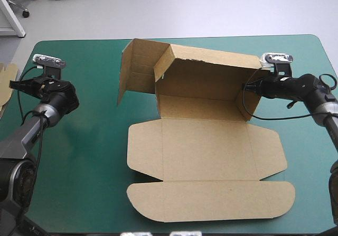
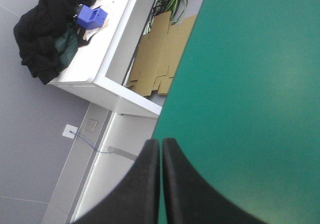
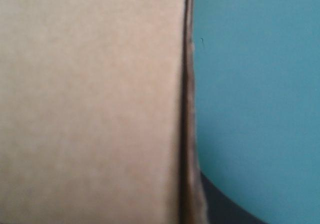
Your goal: Fold the box
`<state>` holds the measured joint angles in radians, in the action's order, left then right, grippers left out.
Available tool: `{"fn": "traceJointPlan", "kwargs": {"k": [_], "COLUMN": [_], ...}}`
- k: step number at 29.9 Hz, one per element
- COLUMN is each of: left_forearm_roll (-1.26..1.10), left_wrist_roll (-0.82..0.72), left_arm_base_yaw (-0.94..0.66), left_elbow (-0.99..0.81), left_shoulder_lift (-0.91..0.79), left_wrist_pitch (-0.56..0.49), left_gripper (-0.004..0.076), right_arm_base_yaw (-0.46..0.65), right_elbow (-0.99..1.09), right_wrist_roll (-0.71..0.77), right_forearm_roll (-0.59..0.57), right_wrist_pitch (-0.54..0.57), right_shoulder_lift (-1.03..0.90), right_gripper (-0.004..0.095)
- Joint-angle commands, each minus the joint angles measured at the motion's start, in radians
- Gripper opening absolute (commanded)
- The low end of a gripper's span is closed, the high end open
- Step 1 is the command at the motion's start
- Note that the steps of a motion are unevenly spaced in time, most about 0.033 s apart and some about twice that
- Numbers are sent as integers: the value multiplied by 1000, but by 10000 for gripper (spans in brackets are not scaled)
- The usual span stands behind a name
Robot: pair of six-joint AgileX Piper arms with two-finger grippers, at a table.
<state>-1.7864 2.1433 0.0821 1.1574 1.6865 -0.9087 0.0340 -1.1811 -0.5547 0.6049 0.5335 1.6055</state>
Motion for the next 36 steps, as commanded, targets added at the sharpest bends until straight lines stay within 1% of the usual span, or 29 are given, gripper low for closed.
{"fn": "traceJointPlan", "kwargs": {"k": [1,2,7,11,14,20,24,27,33,36], "left_forearm_roll": [-28,-28,-28,-28,-28,-28,-28,-28,-28,-28], "left_wrist_roll": [-5,-5,-5,-5,-5,-9,-86,-83,-78,-55], "left_arm_base_yaw": [36,41,46,46,46,46,48,48,57,66], "left_elbow": [21,21,21,21,21,26,65,112,210,226], "left_shoulder_lift": [-21,-18,-18,-16,-16,-16,-16,-11,24,40], "left_wrist_pitch": [-8,-4,24,44,61,144,213,260,271,271], "left_gripper": [6,6,6,6,6,6,6,5,6,6], "right_arm_base_yaw": [19,19,19,19,19,19,19,19,19,19], "right_elbow": [-72,-91,-194,-295,-387,-539,-600,-612,-614,-614], "right_wrist_roll": [76,97,105,160,176,210,220,227,231,231], "right_forearm_roll": [-179,-195,-209,-281,-317,-317,-325,-326,-330,-352], "right_wrist_pitch": [46,56,127,183,256,410,524,542,542,550], "right_shoulder_lift": [-19,-19,-19,-19,-17,26,78,92,91,93], "right_gripper": [-31,-31,-32,-32,-32,-32,-32,-32,-32,-32]}}
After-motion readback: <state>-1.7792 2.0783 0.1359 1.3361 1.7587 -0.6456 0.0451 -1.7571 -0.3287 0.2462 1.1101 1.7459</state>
